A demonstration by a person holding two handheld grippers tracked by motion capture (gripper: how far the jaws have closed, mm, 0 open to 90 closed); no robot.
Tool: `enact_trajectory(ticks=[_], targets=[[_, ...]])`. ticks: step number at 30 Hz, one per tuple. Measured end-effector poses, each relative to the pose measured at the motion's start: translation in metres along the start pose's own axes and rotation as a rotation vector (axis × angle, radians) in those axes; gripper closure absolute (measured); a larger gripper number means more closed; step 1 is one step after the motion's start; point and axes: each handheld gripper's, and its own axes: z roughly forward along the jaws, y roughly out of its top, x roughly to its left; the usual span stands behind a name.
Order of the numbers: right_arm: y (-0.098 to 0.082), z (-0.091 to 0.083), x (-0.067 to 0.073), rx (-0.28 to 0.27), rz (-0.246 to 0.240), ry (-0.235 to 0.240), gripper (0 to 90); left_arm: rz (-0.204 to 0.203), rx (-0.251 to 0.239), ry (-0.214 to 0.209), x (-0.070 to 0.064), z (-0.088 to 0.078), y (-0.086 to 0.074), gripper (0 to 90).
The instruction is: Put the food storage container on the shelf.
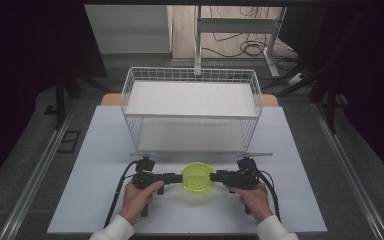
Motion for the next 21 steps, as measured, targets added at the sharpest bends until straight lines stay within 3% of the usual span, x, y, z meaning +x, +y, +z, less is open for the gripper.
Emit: enact_trajectory(ticks=[3, 7, 9, 11, 21], targets=[[-0.0007, 0.0019, -0.0031, 0.007, 0.038, 0.037, 60.6, -0.011, 0.016, -0.015, 0.0014, 0.0059, 0.0000, 57.6], [-0.0023, 0.0035, -0.0048, 0.013, 0.053, 0.062, 67.7, -0.014, 0.026, -0.029, 0.0016, 0.0069, -0.0004, 65.7], [-0.0041, 0.0050, -0.0061, 0.024, 0.076, 0.097, 73.2, -0.014, 0.040, -0.053, 0.0012, 0.0076, -0.0012, 74.3], [-0.0047, 0.0041, -0.0061, 0.020, 0.087, 0.104, 75.3, -0.019, 0.041, -0.078, 0.0003, 0.0067, -0.0016, 76.5], [-0.0064, -0.0007, -0.0043, 0.012, 0.083, 0.116, 80.0, -0.010, 0.036, -0.090, -0.0017, 0.0021, -0.0018, 82.7]])
